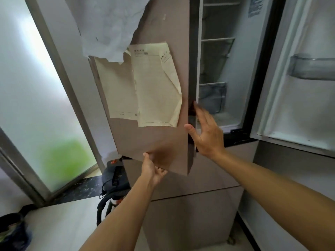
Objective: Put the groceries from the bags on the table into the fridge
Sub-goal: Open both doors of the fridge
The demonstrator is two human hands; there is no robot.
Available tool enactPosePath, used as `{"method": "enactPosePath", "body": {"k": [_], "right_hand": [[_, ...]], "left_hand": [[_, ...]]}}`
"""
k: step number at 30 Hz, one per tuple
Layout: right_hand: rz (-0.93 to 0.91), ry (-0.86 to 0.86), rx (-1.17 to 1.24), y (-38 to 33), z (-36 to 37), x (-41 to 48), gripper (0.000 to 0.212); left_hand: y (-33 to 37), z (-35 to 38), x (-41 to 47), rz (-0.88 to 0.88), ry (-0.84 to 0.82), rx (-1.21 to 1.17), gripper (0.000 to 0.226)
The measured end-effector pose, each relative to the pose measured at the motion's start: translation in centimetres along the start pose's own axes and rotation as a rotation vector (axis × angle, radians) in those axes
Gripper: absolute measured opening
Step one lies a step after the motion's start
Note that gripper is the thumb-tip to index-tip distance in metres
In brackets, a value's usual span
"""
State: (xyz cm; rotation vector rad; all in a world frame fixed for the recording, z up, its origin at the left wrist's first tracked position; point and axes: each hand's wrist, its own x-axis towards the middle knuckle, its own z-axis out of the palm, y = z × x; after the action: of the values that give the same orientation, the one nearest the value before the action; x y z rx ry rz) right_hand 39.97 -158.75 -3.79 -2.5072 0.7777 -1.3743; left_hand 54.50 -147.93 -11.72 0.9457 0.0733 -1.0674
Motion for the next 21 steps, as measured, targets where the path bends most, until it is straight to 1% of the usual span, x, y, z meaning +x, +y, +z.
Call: {"method": "enactPosePath", "body": {"k": [2, 6, 9, 12, 14, 17, 18, 20, 21], "right_hand": [[-0.017, 0.03, 0.055, -0.5, -1.1, -1.2, 0.066], [0.039, 0.069, 0.072, -1.3, -2.2, -2.4, 0.058], [0.074, 0.035, 0.063, -2.6, -2.0, -2.8, 0.059], [0.065, -0.021, 0.087, -4.5, -1.0, -3.1, 0.056], [0.031, -0.075, 0.119, -5.8, 0.0, -3.3, 0.046], [-0.046, -0.172, 0.135, -7.8, 1.9, -3.2, 0.038], [-0.082, -0.212, 0.136, -8.5, 2.7, -3.1, 0.037], [-0.163, -0.278, 0.147, -9.5, 4.1, -3.1, 0.04], [-0.206, -0.295, 0.152, -9.9, 4.8, -3.1, 0.042]], "left_hand": [[0.3, -1.6, -1.6, 0.029, 0.007, 0.065, 0.07], [1.4, -4.2, -5.4, 0.099, 0.074, 0.179, 0.064], [2.7, -6.4, -8.2, 0.173, 0.113, 0.228, 0.044], [4.9, -9.5, -10.7, 0.253, 0.155, 0.213, 0.029], [6.8, -11.1, -12.3, 0.308, 0.193, 0.239, 0.029], [9.1, -11.8, -15.7, 0.432, 0.343, 0.297, 0.028], [9.7, -11.8, -16.4, 0.497, 0.393, 0.312, 0.03], [10.8, -11.7, -17.5, 0.632, 0.482, 0.335, 0.041], [11.2, -11.8, -17.8, 0.722, 0.538, 0.389, 0.046]]}}
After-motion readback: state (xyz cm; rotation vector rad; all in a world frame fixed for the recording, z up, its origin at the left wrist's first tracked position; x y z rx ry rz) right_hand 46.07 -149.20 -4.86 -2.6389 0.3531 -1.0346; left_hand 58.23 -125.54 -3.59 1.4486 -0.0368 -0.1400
